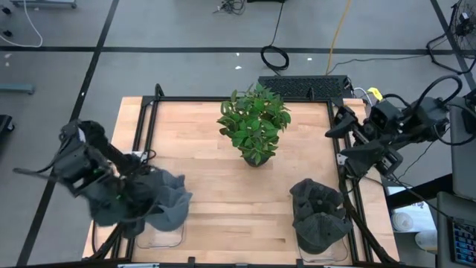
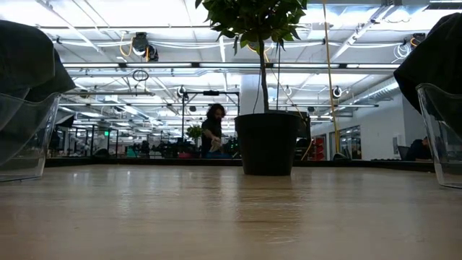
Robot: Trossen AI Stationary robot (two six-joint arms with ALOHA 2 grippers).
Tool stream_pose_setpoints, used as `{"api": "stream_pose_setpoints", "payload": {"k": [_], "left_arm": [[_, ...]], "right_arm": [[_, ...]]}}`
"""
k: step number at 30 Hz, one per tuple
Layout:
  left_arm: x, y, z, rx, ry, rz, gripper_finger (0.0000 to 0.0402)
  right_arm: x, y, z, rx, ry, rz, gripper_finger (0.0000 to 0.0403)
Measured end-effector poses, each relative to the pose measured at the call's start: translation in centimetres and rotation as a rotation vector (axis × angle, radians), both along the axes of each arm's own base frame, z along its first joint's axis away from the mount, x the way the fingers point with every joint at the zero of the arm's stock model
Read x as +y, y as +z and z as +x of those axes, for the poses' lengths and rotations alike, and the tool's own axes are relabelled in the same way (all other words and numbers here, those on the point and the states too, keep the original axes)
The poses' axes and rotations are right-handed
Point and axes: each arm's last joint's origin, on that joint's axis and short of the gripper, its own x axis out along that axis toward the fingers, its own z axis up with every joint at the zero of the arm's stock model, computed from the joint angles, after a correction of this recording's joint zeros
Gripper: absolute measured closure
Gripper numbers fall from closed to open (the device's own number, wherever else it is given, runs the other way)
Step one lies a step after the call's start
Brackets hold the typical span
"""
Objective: Pick & Place hat
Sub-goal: Put the blue cap into the left transparent bin
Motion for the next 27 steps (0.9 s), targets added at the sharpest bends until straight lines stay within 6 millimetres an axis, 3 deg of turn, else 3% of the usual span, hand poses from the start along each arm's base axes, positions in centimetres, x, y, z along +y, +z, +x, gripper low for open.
{"api": "stream_pose_setpoints", "payload": {"k": [8, 14, 20, 27], "left_arm": [[-2.3, -1.1, -2.7, -0.08, 0.089, 0.074, 0.038], [-3.5, -4.0, -3.6, -0.022, 0.076, 0.143, 0.038], [-4.1, -6.8, -4.3, -0.02, 0.101, 0.069, 0.038], [-5.3, -11.9, -4.4, 0.018, 0.117, 0.104, 0.038]], "right_arm": [[0.2, -0.2, 0.3, 0.013, -0.006, -0.029, 0.0154], [0.3, -0.3, 0.5, 0.017, -0.004, -0.031, 0.0154], [0.3, -0.3, 0.6, 0.021, -0.001, -0.023, 0.0154], [0.3, -0.3, 0.6, 0.022, 0.0, -0.022, 0.0154]]}}
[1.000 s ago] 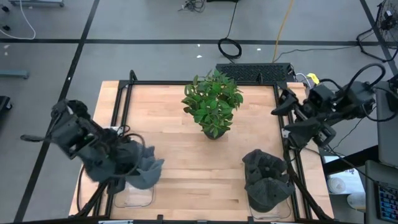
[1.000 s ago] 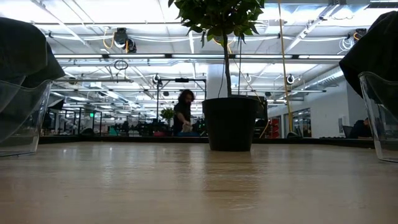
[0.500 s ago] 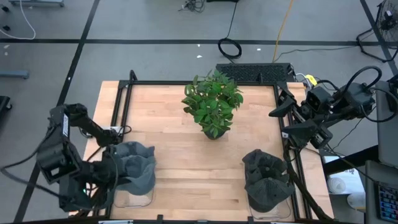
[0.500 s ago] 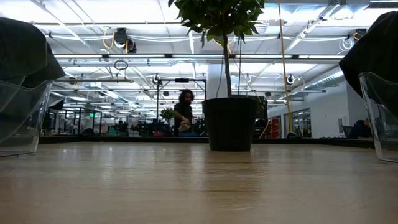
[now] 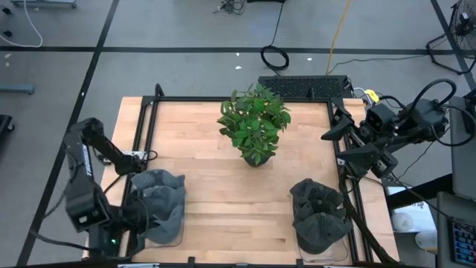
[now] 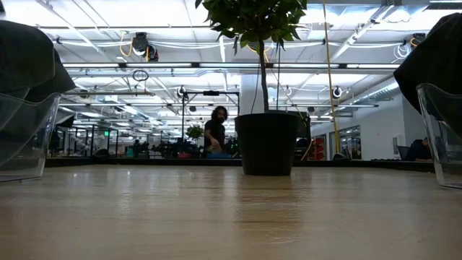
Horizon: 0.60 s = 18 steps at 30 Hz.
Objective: Pick & Place hat
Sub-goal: Put the blue cap into the left transparent bin
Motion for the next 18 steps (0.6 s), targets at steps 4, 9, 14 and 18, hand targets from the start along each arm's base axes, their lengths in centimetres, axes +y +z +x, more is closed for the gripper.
{"api": "stream_pose_setpoints", "payload": {"k": [4, 9, 14, 18], "left_arm": [[-0.2, -2.6, 0.0, 0.035, 0.012, 0.025, 0.038], [-0.3, -5.1, 0.0, 0.051, -0.004, 0.014, 0.038], [0.2, -6.5, -0.1, 0.058, 0.012, 0.008, 0.038], [0.9, -6.1, 0.2, 0.051, 0.046, -0.019, 0.0329]], "right_arm": [[0.0, 0.0, 0.0, 0.0, 0.0, -0.001, 0.0154], [0.1, -0.1, 0.2, 0.002, -0.002, -0.008, 0.0154], [0.1, -0.1, 0.3, 0.001, -0.004, -0.018, 0.0154], [0.2, -0.1, 0.4, 0.004, -0.005, -0.022, 0.0154]]}}
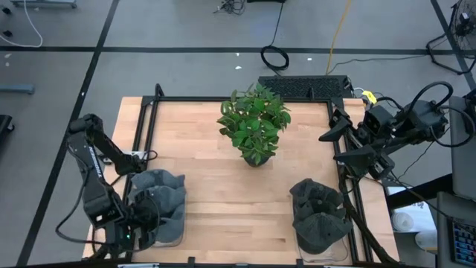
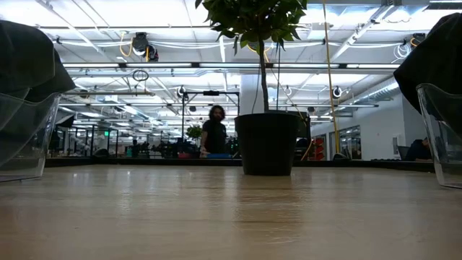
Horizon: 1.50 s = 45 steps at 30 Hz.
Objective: Pick & Place hat
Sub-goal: Put the blue cap into the left transparent bin, then return to Home Position
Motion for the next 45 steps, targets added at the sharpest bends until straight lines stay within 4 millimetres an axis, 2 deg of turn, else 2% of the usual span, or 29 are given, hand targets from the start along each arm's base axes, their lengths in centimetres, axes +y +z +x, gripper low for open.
{"api": "stream_pose_setpoints", "payload": {"k": [6, 10, 14, 19, 22, 25, 29, 33, 37, 40, 45], "left_arm": [[0.9, 0.8, 0.4, -0.012, 0.033, -0.043, 0.0197], [1.4, 1.3, 0.4, 0.018, 0.044, -0.09, 0.0124], [2.3, 2.8, 0.0, 0.03, 0.083, -0.201, 0.0076], [2.2, 5.1, 0.3, -0.108, 0.084, -0.285, 0.005], [1.5, 6.0, 0.7, -0.219, 0.043, -0.312, 0.0053], [0.4, 5.8, 1.4, -0.256, 0.013, -0.326, 0.0069], [-0.1, 5.8, 1.7, -0.283, 0.031, -0.356, 0.0114], [0.2, 7.9, 1.7, -0.472, 0.009, -0.304, 0.0172], [2.1, 11.7, 1.1, -0.696, -0.002, -0.1, 0.0227], [4.2, 14.6, -0.3, -0.833, 0.001, 0.092, 0.0261], [8.2, 17.6, -2.4, -0.939, 0.116, 0.373, 0.0302]], "right_arm": [[0.0, 0.0, 0.1, 0.002, 0.0, 0.0, 0.0154], [0.0, 0.0, 0.1, 0.003, 0.001, 0.001, 0.0154], [0.1, -0.1, 0.1, 0.011, 0.001, -0.003, 0.0154], [0.1, -0.6, 0.2, 0.06, 0.003, -0.016, 0.0154], [0.1, -0.8, 0.3, 0.085, 0.003, -0.023, 0.0154], [0.1, -0.9, 0.3, 0.088, 0.003, -0.024, 0.0154], [0.1, -0.8, 0.2, 0.083, 0.003, -0.022, 0.0154], [0.1, -0.8, 0.2, 0.08, 0.002, -0.024, 0.0154], [0.0, -0.7, -0.1, 0.066, -0.006, -0.047, 0.0154], [-0.4, -0.4, -1.0, 0.035, -0.013, -0.057, 0.0154], [-1.5, 0.2, -3.2, -0.035, -0.027, -0.063, 0.0154]]}}
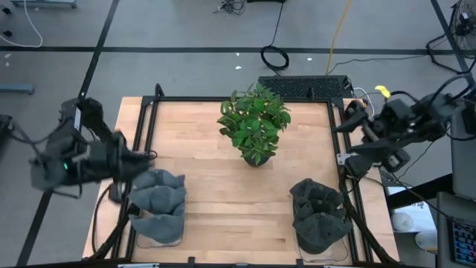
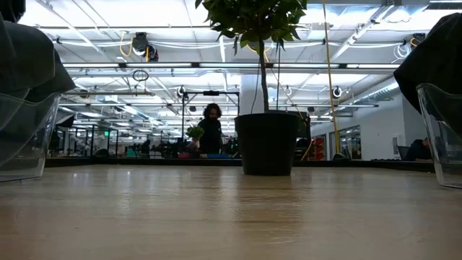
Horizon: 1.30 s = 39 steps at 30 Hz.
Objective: Pick & Place hat
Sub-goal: Return to Home Position
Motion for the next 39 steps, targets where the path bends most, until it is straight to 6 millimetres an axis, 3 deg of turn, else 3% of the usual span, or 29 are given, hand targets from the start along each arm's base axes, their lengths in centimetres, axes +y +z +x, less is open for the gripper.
{"api": "stream_pose_setpoints", "payload": {"k": [8, 15, 18, 21, 25, 31, 39], "left_arm": [[4.4, 1.3, -0.6, 0.033, 0.135, 0.23, 0.0332], [8.4, 3.0, -0.6, -0.065, -0.029, 0.283, 0.0341], [10.0, 3.2, -1.1, -0.09, 0.002, 0.296, 0.0336], [11.3, 3.0, -1.9, -0.073, 0.055, 0.278, 0.0331], [12.6, 1.8, -3.6, -0.001, 0.038, 0.27, 0.0328], [13.4, -0.1, -5.3, -0.017, -0.02, 0.261, 0.0333], [13.7, -5.5, -5.9, -0.033, -0.002, 0.181, 0.0335]], "right_arm": [[-0.8, -0.5, -1.5, -0.047, -0.076, -0.09, 0.0154], [-0.6, -3.2, 0.5, 0.06, -0.301, -0.145, 0.0154], [-0.5, -4.6, 1.7, 0.087, -0.369, -0.148, 0.0154], [-0.3, -6.2, 2.4, 0.086, -0.307, -0.156, 0.0154], [-0.5, -8.5, 2.2, 0.068, -0.224, -0.116, 0.0154], [-1.2, -11.7, 0.7, 0.046, -0.284, -0.113, 0.0154], [-2.1, -15.1, -1.9, 0.014, -0.286, -0.085, 0.0154]]}}
